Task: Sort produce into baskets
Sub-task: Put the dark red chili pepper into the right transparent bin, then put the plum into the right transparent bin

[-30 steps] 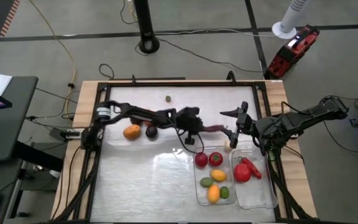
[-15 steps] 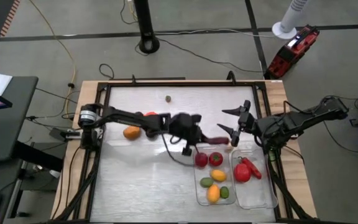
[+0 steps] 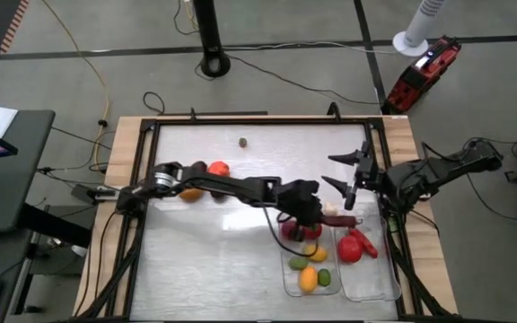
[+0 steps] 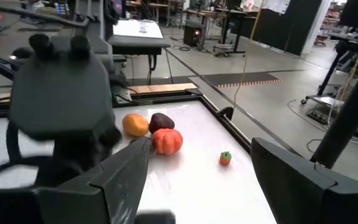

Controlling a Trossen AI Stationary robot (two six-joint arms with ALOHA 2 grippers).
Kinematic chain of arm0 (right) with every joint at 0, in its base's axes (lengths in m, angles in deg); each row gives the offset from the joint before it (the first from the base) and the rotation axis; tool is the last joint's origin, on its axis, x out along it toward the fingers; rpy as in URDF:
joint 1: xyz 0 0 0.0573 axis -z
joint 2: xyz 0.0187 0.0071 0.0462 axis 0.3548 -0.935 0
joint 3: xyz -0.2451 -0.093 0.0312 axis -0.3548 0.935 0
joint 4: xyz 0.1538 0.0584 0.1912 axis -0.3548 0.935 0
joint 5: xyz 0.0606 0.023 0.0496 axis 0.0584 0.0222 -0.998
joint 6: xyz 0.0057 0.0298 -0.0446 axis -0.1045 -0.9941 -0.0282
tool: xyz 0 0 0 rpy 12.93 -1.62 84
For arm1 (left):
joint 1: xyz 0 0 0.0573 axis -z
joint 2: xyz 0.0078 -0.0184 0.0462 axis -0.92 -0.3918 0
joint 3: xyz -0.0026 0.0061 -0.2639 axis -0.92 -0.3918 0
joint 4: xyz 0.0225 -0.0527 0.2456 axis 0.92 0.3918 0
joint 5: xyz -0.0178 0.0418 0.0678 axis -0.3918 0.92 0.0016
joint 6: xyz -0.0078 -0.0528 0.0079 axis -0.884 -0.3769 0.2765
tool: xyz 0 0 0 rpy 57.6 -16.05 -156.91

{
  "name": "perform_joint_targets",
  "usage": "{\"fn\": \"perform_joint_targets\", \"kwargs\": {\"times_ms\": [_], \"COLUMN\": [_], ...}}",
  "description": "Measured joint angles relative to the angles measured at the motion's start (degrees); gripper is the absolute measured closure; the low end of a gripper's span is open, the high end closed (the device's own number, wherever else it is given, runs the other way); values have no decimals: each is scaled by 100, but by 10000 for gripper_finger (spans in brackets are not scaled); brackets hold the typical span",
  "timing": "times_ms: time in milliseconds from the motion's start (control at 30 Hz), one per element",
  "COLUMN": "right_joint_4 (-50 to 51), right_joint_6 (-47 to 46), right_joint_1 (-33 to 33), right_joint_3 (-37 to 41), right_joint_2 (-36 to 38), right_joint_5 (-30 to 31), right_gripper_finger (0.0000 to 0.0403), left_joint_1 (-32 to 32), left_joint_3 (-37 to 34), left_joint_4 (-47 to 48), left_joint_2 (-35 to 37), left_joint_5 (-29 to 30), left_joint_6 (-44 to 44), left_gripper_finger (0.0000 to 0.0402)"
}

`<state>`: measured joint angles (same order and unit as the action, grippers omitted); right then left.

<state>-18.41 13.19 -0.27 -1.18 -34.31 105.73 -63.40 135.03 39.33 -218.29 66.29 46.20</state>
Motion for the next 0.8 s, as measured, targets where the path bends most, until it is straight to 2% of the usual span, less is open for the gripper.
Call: {"fn": "perform_joint_targets", "kwargs": {"times_ms": [167, 267, 367, 633, 800], "right_joint_4": [169, 201, 255, 265, 339], "right_joint_6": [39, 38, -2, -5, -77], "right_joint_1": [-118, -167, -251, -366, -423], "right_joint_3": [2, 2, 2, 2, 2], "right_joint_2": [106, 201, 277, 290, 288], "right_joint_5": [159, 172, 238, 412, 412], "right_gripper_finger": [92, 92, 92, 92, 92], "left_joint_1": [2, 4, 4, 22, 65], "left_joint_3": [1187, 1635, 1703, 1677, 1674], "left_joint_4": [315, 554, 526, 504, 1269], "left_joint_2": [-746, -1064, -1130, -1121, -910], "left_joint_5": [-136, -160, -163, -389, -836], "left_joint_6": [-233, -396, -463, -318, 215], "left_gripper_finger": [340, 336, 313, 202, 177]}}
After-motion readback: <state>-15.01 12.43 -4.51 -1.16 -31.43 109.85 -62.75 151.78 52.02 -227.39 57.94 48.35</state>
